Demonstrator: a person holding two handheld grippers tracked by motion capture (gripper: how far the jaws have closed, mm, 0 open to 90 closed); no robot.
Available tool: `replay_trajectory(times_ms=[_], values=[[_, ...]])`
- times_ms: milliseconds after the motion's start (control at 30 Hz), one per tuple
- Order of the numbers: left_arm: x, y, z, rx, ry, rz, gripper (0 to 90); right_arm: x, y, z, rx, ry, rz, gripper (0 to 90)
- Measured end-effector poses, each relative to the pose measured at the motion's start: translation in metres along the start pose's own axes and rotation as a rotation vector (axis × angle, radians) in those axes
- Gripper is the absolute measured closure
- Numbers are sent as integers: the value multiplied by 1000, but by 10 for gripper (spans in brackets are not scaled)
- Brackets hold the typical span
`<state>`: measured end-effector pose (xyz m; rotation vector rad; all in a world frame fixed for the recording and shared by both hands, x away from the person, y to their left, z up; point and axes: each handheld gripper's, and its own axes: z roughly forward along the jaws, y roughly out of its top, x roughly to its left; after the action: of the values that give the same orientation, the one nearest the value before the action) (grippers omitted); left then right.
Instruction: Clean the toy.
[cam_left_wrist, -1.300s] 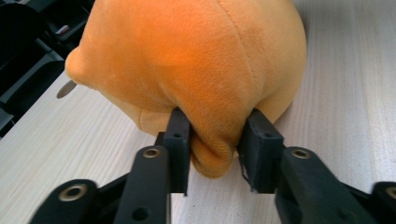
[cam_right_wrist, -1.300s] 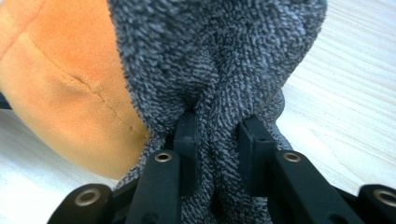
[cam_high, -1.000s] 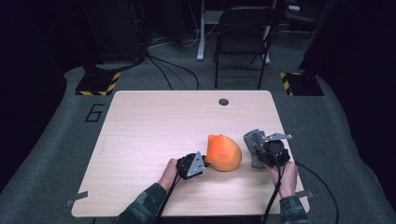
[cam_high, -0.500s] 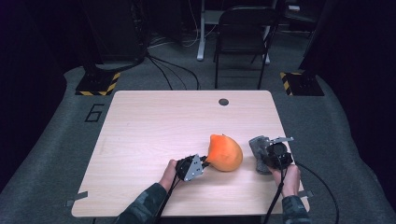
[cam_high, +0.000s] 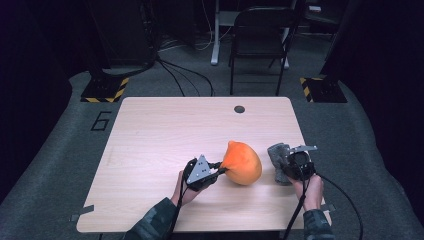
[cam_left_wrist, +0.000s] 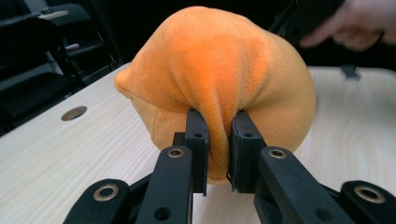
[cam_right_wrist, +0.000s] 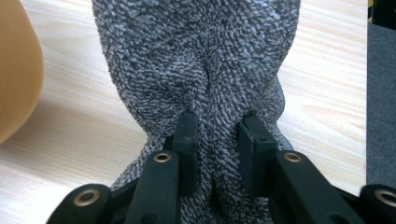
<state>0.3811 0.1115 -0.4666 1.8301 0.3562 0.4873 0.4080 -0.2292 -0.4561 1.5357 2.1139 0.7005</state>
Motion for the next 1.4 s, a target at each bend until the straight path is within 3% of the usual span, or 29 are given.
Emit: replay_trajectory(times_ms=[133,300,367,500,600,700,767,900,1033,1133,1400], values=[[0,8,-4,-5,13,-85,802,3,4,-7,-17,2,1,713],[3,8,-4,24,47,-203,802,11,13,-22,-52,12,-21,713],[6,5,-2,31,78,-244,801,15,16,-27,-64,18,-26,713],[11,-5,7,43,100,-407,800,29,25,-38,-92,46,-52,711],[8,-13,17,72,83,-468,798,47,33,-46,-119,71,-89,710],[5,-17,20,88,82,-470,795,74,41,-56,-146,105,-147,711],[4,-17,19,91,90,-449,794,91,45,-58,-157,117,-185,710],[2,-18,19,99,86,-431,792,127,52,-47,-154,153,-271,707],[1,-18,19,103,77,-424,789,151,55,-33,-134,106,-328,705],[3,-19,20,105,71,-423,787,147,53,-29,-137,93,-331,706],[3,-20,21,113,55,-427,782,112,44,-12,-103,61,-220,705]])
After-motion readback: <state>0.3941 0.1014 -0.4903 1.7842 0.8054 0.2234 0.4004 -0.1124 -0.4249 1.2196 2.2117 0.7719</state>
